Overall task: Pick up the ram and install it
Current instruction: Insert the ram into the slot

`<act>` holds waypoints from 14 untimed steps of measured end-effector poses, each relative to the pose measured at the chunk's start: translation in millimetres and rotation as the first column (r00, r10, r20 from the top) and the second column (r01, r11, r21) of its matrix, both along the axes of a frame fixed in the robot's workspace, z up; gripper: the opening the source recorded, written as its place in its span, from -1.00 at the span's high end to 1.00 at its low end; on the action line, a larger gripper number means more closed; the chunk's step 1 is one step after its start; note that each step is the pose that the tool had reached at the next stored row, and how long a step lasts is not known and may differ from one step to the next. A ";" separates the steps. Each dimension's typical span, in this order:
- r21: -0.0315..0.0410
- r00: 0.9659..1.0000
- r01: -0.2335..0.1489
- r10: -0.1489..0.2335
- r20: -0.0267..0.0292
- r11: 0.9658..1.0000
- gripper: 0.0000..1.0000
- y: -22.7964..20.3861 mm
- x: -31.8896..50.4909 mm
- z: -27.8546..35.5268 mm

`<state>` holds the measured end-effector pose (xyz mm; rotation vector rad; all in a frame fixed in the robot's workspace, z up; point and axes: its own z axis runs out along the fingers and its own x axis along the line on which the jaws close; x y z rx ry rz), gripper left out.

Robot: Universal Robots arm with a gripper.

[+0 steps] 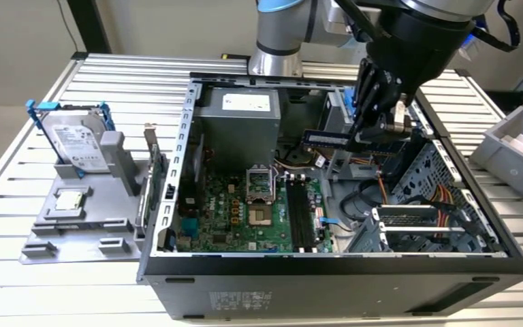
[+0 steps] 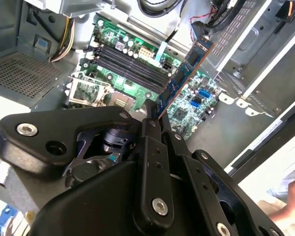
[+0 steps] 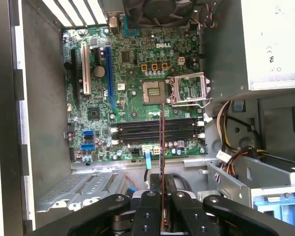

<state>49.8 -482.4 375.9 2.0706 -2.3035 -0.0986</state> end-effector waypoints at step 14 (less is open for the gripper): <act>0.000 0.997 0.077 -0.077 0.000 0.997 1.00 0.0 -0.1 0.0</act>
